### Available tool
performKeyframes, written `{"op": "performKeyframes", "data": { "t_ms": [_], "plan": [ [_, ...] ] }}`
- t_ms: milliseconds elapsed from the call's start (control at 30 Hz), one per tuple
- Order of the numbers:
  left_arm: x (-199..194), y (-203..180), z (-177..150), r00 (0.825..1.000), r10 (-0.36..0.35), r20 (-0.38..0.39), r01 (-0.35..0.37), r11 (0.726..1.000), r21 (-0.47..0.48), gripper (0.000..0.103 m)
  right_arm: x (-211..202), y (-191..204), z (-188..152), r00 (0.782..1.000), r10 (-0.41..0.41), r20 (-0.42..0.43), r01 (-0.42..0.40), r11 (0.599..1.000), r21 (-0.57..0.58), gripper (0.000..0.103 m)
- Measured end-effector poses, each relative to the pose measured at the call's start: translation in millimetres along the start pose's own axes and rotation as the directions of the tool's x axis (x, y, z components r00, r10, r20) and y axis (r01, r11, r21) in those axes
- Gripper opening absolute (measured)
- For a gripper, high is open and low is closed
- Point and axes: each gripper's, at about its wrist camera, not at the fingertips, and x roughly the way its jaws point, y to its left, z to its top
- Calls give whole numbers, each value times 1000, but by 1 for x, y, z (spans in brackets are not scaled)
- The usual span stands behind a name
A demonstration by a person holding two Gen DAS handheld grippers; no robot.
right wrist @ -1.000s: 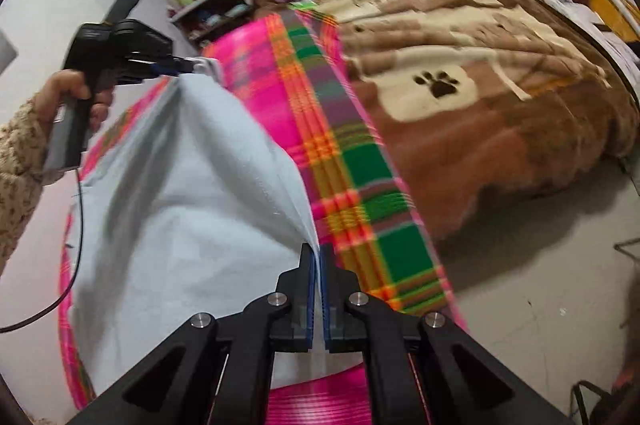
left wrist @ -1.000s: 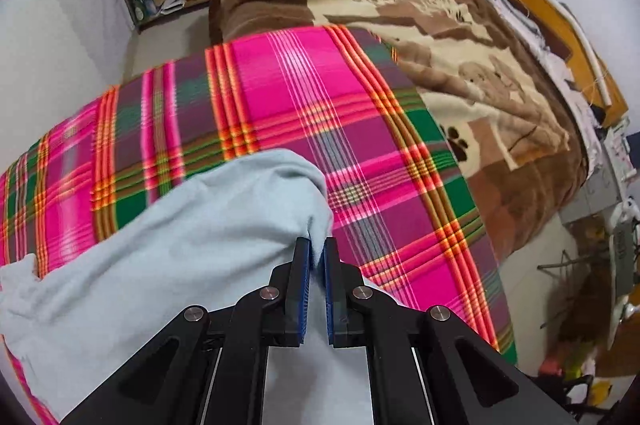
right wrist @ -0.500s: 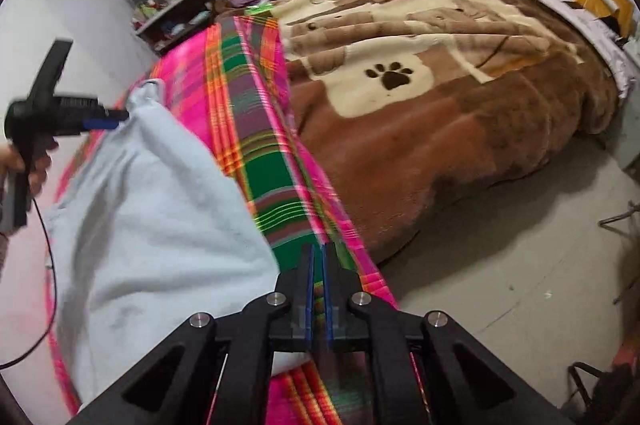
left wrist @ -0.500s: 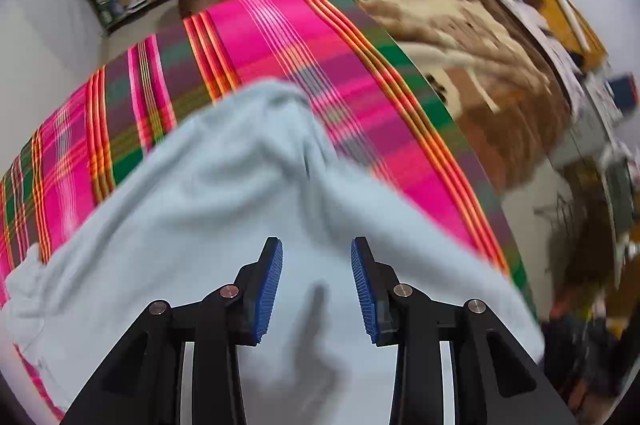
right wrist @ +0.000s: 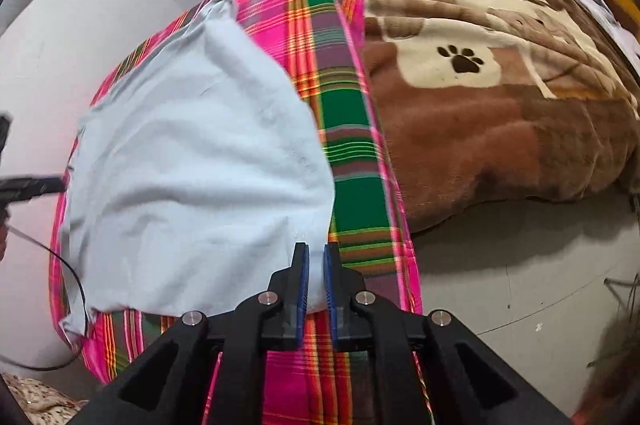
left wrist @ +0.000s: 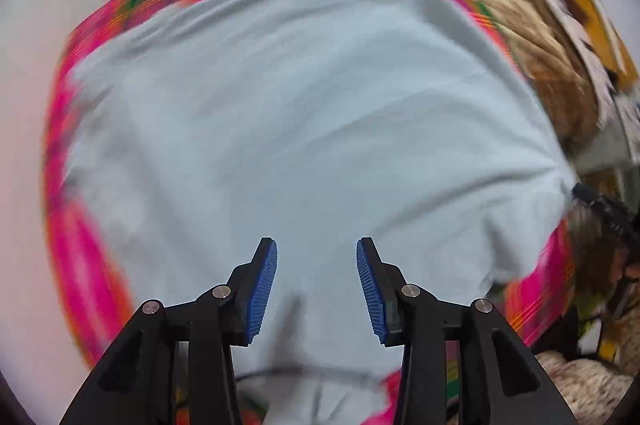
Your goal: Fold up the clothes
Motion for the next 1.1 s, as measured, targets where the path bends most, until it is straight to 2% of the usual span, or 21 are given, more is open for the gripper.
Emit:
{"op": "performKeyframes", "data": {
  "t_ms": [100,200,333,433,500,533,600,667,767,900,1000,1033,1100],
  "plan": [
    [-14,42,-39,1000,4,7,-3,990,-138,49,-3,16,6,1000,4,6,-3,998,-69,8],
    [-25,80,-78,1000,29,10,-25,966,-258,50,-7,40,7,1000,24,16,-22,991,-132,8],
    [-40,110,-124,999,23,26,-13,942,-334,51,-4,73,2,999,37,7,-35,980,-198,8],
    [-38,132,-156,999,42,22,-30,923,-383,60,-4,100,-7,998,66,-3,-65,968,-242,8],
    [-23,147,-169,1000,2,20,7,895,-447,60,-3,120,-19,994,104,-19,-106,955,-277,8],
    [-13,154,-172,998,-35,42,51,878,-476,60,-2,132,-26,991,131,-32,-134,946,-296,9],
    [6,163,-174,996,-68,50,84,853,-516,60,2,162,-46,979,190,-79,-205,907,-367,9],
    [22,168,-170,996,-65,58,86,846,-526,60,4,193,-67,975,196,-106,-223,860,-460,9],
    [37,174,-164,991,-90,97,127,842,-524,60,5,241,-100,964,226,-138,-264,774,-575,9],
    [47,188,-154,977,-130,167,201,816,-542,60,10,300,-134,956,250,-151,-283,661,-695,10],
    [52,200,-145,966,-160,203,248,795,-554,60,10,332,-157,953,267,-146,-282,594,-753,13],
    [55,201,-142,966,-168,197,251,798,-548,60,10,343,-164,951,272,-147,-283,572,-770,14],
    [57,200,-133,968,-160,192,238,829,-505,60,12,363,-178,948,280,-149,-282,527,-802,18]
  ]
}}
